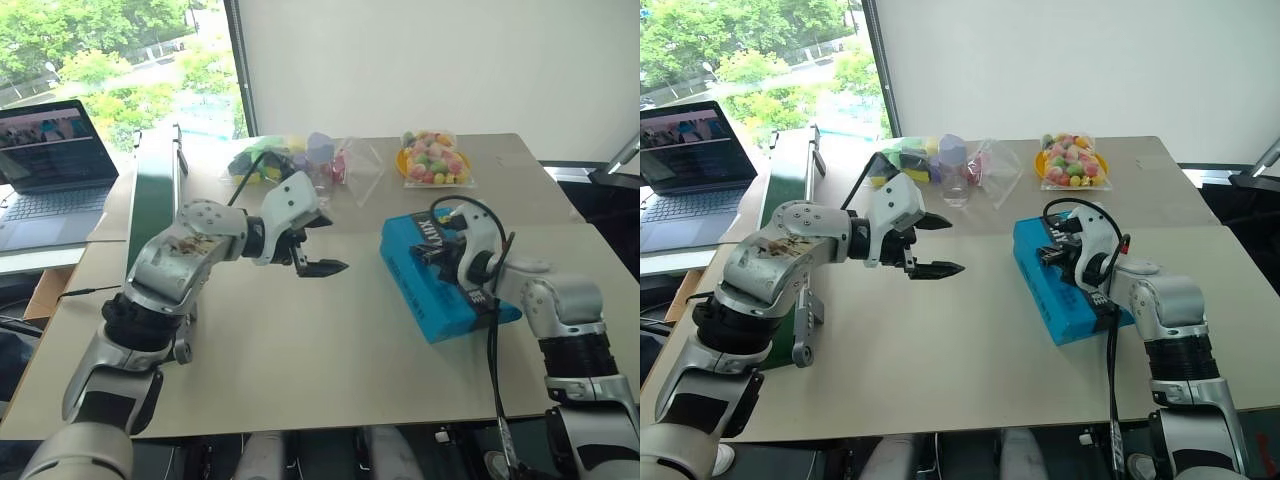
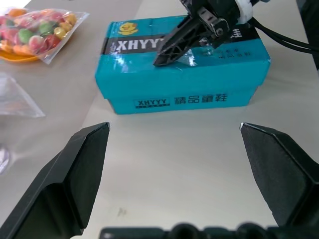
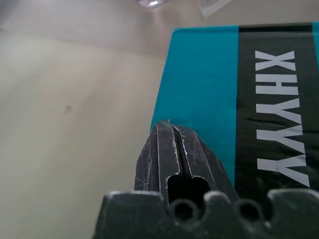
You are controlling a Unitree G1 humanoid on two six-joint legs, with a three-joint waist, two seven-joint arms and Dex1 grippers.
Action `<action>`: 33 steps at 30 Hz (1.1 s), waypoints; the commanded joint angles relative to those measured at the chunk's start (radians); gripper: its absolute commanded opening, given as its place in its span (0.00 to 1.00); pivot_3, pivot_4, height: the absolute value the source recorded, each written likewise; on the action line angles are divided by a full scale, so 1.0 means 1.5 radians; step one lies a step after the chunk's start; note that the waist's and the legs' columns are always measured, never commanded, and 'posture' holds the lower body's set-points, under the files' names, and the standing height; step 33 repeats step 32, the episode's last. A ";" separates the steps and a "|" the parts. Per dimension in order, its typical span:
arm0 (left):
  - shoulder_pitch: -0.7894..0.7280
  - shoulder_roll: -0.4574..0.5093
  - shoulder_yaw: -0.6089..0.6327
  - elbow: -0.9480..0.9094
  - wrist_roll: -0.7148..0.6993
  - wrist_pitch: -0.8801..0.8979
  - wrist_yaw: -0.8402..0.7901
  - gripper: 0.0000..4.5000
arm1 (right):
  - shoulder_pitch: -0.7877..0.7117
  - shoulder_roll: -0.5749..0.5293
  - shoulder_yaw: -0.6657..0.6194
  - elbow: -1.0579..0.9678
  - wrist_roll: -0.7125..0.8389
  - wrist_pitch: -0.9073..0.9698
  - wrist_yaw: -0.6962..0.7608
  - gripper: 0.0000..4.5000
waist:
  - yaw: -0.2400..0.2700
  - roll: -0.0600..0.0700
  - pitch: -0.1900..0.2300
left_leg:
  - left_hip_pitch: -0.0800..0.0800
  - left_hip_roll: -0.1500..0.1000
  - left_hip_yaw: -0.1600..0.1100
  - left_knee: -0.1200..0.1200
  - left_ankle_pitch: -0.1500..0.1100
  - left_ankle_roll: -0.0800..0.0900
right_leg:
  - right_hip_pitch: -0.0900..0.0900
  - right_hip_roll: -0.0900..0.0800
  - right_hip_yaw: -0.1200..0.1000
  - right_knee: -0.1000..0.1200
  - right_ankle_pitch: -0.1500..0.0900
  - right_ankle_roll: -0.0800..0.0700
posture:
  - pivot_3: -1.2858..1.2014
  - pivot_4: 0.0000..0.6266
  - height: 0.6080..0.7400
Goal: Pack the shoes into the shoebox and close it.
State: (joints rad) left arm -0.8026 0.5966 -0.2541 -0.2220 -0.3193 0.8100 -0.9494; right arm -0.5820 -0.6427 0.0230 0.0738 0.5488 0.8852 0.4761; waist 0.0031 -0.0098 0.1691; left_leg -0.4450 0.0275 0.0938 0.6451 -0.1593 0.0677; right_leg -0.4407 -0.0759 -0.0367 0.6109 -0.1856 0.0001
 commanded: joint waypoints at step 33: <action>0.147 0.064 0.137 -0.059 -0.040 -0.034 0.050 1.00 | -0.075 -0.083 0.000 -0.165 0.007 -0.072 0.312 1.00 | 0.006 -0.005 -0.001 | 0.001 0.001 0.001 0.000 -0.003 -0.005 | 0.000 -0.001 -0.001 0.000 0.000 -0.001 | 0.52 0.24 0.99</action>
